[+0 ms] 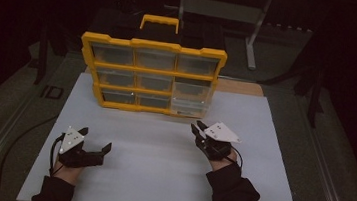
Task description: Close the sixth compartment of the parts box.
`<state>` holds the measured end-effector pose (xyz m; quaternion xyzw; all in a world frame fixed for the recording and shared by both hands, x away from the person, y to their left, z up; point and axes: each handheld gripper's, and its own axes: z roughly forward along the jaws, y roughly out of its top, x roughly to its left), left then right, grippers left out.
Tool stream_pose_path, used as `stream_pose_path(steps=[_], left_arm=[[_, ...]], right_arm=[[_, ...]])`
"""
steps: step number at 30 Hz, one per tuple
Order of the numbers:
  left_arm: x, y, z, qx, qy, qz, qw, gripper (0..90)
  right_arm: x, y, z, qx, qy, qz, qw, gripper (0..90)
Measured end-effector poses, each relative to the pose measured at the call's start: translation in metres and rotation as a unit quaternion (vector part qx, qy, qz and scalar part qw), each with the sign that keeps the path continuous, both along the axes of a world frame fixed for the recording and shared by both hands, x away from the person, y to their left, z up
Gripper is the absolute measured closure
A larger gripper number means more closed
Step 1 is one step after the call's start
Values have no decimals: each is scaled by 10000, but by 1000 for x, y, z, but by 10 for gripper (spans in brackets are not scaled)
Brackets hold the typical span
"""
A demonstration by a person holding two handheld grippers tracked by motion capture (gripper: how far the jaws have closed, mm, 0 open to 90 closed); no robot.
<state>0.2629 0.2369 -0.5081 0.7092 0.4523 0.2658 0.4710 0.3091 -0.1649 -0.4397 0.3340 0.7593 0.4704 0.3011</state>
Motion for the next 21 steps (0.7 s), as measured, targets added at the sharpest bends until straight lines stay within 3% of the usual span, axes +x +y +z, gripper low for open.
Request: stream_pose_path(steps=[3, 6, 7, 21], left_arm=[[0, 0, 0, -3, 1, -4, 10000, 1], [0, 0, 0, -7, -2, -6, 10000, 1], [0, 0, 0, -11, -1, -9, 10000, 1], [0, 0, 1, -24, -21, -9, 10000, 1]], right_arm=[[4, 0, 1, -30, 19, -62, 10000, 825], [5, 1, 2, -49, -1, -109, 9999, 840], [9, 0, 3, -48, 13, -155, 9999, 899], [23, 7, 7, -136, 28, -219, 9997, 900]])
